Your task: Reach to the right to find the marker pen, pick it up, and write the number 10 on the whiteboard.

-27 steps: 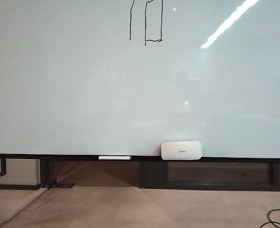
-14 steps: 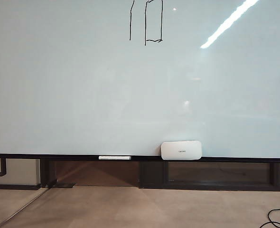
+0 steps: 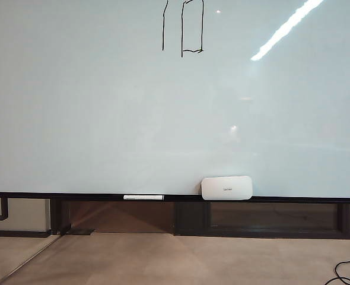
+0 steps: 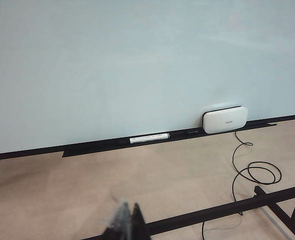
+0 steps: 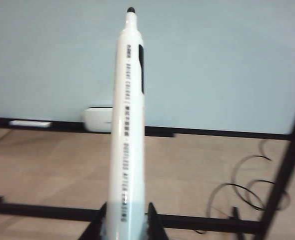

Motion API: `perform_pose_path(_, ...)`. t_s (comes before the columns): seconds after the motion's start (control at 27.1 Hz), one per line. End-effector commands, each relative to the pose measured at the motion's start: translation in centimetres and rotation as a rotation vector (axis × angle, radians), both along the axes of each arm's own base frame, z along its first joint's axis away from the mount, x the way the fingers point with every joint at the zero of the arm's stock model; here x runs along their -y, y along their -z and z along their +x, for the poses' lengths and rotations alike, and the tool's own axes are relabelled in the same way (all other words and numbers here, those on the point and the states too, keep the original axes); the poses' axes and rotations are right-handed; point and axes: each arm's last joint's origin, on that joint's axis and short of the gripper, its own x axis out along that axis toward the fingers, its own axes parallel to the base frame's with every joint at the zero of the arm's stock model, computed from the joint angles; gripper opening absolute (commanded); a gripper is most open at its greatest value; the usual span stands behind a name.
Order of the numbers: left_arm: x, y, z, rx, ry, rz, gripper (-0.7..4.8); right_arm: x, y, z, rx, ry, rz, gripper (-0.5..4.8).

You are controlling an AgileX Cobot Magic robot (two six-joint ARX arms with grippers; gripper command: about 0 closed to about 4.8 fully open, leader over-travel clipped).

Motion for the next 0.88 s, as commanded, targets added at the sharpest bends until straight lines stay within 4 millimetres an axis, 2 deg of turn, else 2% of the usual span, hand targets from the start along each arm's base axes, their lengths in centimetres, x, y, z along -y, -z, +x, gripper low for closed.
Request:
perform_pose_path(0.04, -0.1, -0.2, 0.0, 0.013, -0.011, -0.003, -0.06, 0.7, -0.3, 0.2, 0.018, 0.075, 0.004, -0.01)
perform_pose_path(0.41, -2.3, -0.2, 0.4, 0.014, -0.22, 0.0, -0.06, 4.0, -0.3, 0.3, 0.018, 0.431, 0.001, -0.01)
perform_pose_path(0.59, -2.9, -0.2, 0.4, 0.014, -0.285, 0.0, -0.06, 4.3, -0.3, 0.3, 0.018, 0.455, 0.0, -0.01)
perform_pose_path(0.88, -2.9, -0.2, 0.4, 0.014, -0.285, 0.0, -0.06, 4.3, -0.3, 0.3, 0.018, 0.454, 0.0, -0.01)
